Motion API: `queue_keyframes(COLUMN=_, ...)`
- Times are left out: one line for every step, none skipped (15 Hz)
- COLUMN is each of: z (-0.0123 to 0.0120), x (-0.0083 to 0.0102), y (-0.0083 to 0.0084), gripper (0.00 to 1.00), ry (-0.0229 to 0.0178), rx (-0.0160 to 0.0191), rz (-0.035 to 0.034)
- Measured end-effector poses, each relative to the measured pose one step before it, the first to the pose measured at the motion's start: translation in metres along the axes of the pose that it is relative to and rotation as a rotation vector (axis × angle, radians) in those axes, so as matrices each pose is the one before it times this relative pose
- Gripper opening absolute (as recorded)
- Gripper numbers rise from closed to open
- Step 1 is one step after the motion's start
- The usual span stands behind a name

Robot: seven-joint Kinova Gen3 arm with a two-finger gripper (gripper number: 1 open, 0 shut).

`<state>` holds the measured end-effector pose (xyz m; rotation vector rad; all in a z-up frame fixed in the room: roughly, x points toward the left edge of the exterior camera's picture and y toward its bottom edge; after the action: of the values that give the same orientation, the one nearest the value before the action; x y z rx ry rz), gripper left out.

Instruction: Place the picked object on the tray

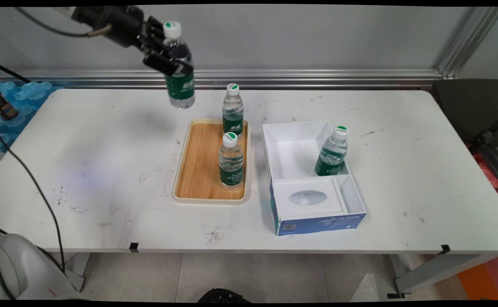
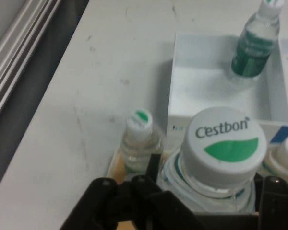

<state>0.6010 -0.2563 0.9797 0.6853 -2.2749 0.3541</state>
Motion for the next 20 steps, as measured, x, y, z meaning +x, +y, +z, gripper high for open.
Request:
queue_keyframes(z=0.00219, x=-0.01086, y=-0.00182, gripper=0.0, ry=-0.00746, rx=-0.00064, rz=0.00249)
queue_keyframes(z=0.00322, x=-0.0107, y=-0.00202, gripper=0.0, ry=-0.00668, rx=-0.00069, rz=0.00273)
queue_keyframes(z=0.00414, x=-0.00815, y=-0.00193, gripper=0.0, ry=-0.00152, rx=0.00149, rz=0.0025)
queue_keyframes(z=0.00586, x=-0.00914, y=-0.00191, gripper=0.0, ry=-0.00137, rx=0.00121, rz=0.00215)
queue_keyframes(z=0.0071, x=-0.00796, y=-0.00211, gripper=0.0, ry=0.00018, rx=-0.00019, rz=0.00238)
queue_keyframes(z=0.00698, x=-0.006, y=-0.00195, gripper=0.0, ry=0.00099, rx=-0.00068, rz=0.00196)
queue_keyframes(z=0.00755, x=-0.00715, y=-0.0017, gripper=0.0, ry=0.00135, rx=0.00024, rz=0.00078)
queue_keyframes(z=0.00691, x=-0.00572, y=-0.00156, gripper=0.0, ry=0.00109, rx=-0.00064, rz=0.00079)
queue_keyframes(z=0.00679, x=-0.00545, y=-0.00147, gripper=0.0, ry=0.00132, rx=-0.00092, rz=0.00113)
queue_keyframes(z=0.00546, x=-0.00408, y=-0.00113, gripper=0.0, ry=0.00099, rx=-0.00101, rz=0.00154)
queue_keyframes(z=0.00676, x=-0.00437, y=-0.00144, gripper=0.0, ry=0.0014, rx=-0.00178, rz=0.00304)
queue_keyframes(z=0.00688, x=-0.00494, y=-0.00129, gripper=0.0, ry=0.0016, rx=-0.00123, rz=0.00338)
queue_keyframes(z=0.0065, x=-0.00417, y=-0.00121, gripper=0.0, ry=0.00225, rx=-0.00115, rz=0.00473)
queue_keyframes(z=0.00516, x=-0.00287, y=-0.00067, gripper=0.0, ry=0.0022, rx=-0.00089, rz=0.00453)
queue_keyframes(z=0.00538, x=-0.00297, y=-0.00038, gripper=0.0, ry=0.00299, rx=-0.0007, rz=0.00525)
queue_keyframes(z=0.00479, x=-0.00249, y=0.00006, gripper=0.0, ry=0.00325, rx=-0.00081, rz=0.00517)
queue_keyframes(z=0.00375, x=-0.00162, y=0.00054, gripper=0.0, ry=0.00341, rx=-0.00018, rz=0.005)
queue_keyframes(z=0.00434, x=-0.00156, y=0.00075, gripper=0.0, ry=0.00375, rx=-0.00044, rz=0.00546)
queue_keyframes(z=0.00419, x=-0.00136, y=0.00093, gripper=0.0, ry=0.00307, rx=-0.00055, rz=0.00471)
queue_keyframes(z=0.00297, x=-0.00078, y=0.00055, gripper=0.0, ry=0.00221, rx=0.00024, rz=0.00312)
